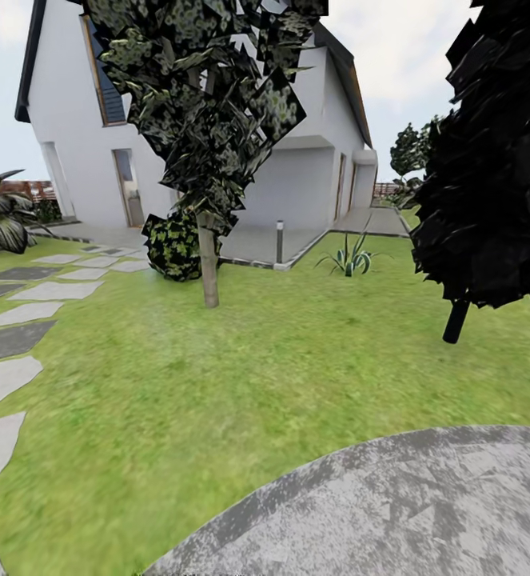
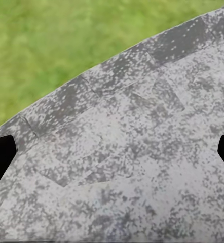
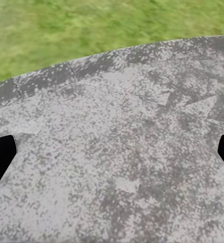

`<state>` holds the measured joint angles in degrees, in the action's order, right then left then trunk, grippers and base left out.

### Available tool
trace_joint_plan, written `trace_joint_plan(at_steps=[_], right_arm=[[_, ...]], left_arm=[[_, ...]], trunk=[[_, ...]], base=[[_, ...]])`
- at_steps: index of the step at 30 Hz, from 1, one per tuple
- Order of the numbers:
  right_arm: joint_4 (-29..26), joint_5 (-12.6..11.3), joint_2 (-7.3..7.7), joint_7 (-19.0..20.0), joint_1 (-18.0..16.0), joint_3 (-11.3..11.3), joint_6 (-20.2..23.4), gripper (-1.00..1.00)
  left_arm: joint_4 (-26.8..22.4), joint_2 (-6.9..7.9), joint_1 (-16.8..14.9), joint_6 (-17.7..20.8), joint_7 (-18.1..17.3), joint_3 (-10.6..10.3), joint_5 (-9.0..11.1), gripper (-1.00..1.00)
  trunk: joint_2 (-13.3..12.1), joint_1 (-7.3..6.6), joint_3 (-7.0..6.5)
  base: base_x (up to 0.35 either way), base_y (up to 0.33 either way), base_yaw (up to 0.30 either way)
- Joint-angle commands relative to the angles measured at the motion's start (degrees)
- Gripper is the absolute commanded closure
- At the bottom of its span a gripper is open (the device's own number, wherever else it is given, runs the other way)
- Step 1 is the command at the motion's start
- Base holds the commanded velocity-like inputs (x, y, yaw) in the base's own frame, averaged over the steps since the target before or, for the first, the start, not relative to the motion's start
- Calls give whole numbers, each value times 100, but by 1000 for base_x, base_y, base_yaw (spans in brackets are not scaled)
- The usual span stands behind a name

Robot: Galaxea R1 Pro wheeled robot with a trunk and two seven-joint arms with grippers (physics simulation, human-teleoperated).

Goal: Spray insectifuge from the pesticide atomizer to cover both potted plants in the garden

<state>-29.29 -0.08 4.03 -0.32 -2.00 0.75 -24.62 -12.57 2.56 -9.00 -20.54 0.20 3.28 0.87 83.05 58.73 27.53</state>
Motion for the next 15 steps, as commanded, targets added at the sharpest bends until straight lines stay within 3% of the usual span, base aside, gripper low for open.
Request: trace_joint_plan(at_steps=[1, 15], right_arm=[[4, 0, -3, -3, -2, 2, -17, -100], [11, -1, -16, -3, -2, -5, -17, -100]], left_arm=[[5, -1, -5, -19, -2, 28, 9, -100], [3, -1, -6, -20, -2, 41, 9, -100]], trunk=[[3, 0, 12], [3, 0, 96]], base=[[0, 0, 192], [0, 0, 193]])
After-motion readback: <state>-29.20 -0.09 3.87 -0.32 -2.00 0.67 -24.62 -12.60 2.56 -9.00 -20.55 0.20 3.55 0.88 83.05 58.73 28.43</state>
